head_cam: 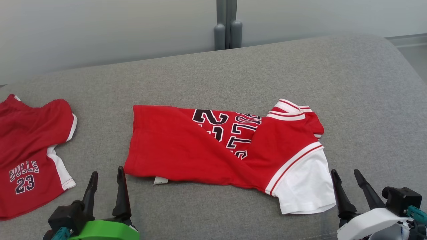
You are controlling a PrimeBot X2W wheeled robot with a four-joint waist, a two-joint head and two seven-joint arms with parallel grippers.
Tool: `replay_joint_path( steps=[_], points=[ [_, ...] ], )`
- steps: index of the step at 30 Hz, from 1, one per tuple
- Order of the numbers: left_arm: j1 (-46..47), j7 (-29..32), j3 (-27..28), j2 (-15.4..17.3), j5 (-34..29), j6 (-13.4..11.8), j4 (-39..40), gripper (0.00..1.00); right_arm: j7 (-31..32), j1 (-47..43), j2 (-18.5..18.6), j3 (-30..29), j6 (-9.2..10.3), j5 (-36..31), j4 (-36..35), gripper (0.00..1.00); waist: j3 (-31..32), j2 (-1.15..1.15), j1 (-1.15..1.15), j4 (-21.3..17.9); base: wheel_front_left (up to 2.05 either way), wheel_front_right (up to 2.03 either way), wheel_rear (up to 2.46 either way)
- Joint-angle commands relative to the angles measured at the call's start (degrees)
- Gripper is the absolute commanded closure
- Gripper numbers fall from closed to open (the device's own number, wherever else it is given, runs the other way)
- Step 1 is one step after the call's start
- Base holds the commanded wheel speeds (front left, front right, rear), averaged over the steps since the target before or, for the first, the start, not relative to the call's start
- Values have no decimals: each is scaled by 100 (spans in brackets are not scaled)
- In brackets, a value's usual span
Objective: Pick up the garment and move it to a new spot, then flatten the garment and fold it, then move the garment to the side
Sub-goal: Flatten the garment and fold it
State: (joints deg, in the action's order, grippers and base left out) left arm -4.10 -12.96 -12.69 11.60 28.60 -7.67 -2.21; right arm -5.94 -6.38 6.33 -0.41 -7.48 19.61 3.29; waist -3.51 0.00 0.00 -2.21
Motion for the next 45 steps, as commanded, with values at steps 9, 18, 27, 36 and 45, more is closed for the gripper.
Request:
replay_joint_path(
  steps=[9, 18, 27, 36, 45],
  points=[
    [428, 482, -214, 101, 166, 269, -570, 0, 516, 182, 53, 30, -1, 236, 651, 0, -170, 0, 0, -62, 0, 0, 0],
    [788, 816, -143, 126, 493, 478, -1124, 0, 744, 390, 4, 86, -1, 335, 999, 0, -232, 0, 0, -114, 0, 0, 0],
    [1159, 1016, -137, 86, 803, 750, -1816, 0, 670, 569, -5, 275, -2, 412, 1263, 0, -371, 0, 0, -200, 0, 0, 0],
    [1570, 1077, -13, -70, 1233, 1070, -2474, 0, 558, 838, -29, 548, -2, 586, 1610, 0, -554, 0, 0, -247, 0, 0, 0],
    [1766, 978, -5, -117, 1438, 1267, -2854, 94, 378, 996, 75, 816, -1, 837, 1810, 100, -565, 0, 0, -248, 0, 0, 0]
  ],
)
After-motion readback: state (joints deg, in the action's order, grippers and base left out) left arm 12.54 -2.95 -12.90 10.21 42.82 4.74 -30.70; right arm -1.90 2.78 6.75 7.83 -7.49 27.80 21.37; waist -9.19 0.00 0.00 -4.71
